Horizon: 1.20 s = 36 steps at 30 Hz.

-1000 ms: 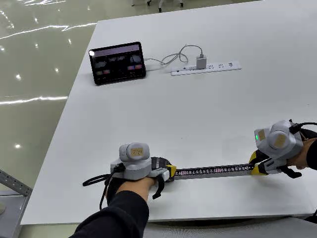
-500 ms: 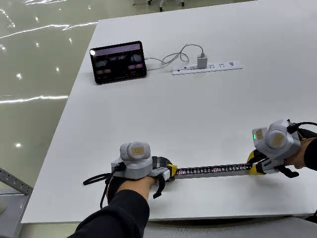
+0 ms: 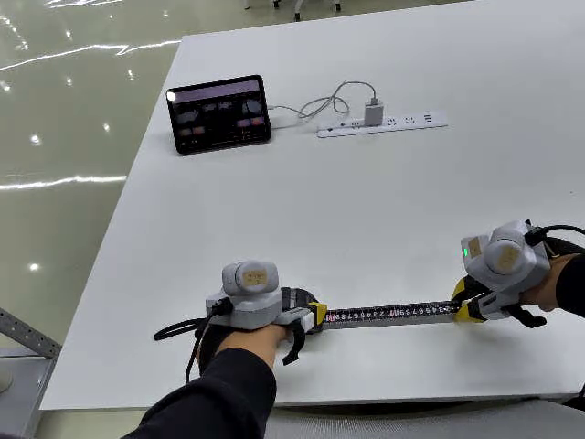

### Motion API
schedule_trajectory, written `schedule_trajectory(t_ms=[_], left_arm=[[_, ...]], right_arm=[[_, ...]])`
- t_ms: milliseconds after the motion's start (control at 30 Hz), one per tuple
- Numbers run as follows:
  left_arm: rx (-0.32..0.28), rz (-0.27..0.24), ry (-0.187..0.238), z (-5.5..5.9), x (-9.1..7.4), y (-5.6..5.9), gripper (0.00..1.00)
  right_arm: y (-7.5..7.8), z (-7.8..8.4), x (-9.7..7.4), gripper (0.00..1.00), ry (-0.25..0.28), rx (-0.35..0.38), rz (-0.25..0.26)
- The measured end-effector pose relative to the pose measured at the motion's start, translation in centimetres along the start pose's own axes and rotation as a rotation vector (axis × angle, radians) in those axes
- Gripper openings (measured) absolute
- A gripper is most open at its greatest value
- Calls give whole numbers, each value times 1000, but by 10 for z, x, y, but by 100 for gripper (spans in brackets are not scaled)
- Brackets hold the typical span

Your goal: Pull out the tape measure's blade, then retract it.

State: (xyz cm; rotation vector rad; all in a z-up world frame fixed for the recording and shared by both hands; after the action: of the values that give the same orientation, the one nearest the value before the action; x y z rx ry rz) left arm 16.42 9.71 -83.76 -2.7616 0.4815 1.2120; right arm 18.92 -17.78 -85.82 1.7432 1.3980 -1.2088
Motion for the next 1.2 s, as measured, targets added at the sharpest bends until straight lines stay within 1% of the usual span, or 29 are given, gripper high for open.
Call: schedule_trajectory(t_ms=[400,800,1200], left_arm=[[4,0,0,0,0,0,57],[2,0,3,0,0,-1,57],[0,3,2,0,0,-1,57]], right_arm=[[-7,-11,1,11,10,-3,-4],[-2,-11,5,11,12,-2,-8],[-2,-14,8,11,18,6,-9]])
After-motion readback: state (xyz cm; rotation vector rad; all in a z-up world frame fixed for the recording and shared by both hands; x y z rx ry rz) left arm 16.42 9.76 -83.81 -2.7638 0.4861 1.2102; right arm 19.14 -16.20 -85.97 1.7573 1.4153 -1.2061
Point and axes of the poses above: the centre of the closed fingertips' face, and the gripper's own axes: x roughly forward along the fingers, y roughly to its right, z roughly out of its underside, the point moved 5 cm from there along -x, roughly backward along the fingers, and after that the axes turned 13 degrees about x, right-handed, at the moved point
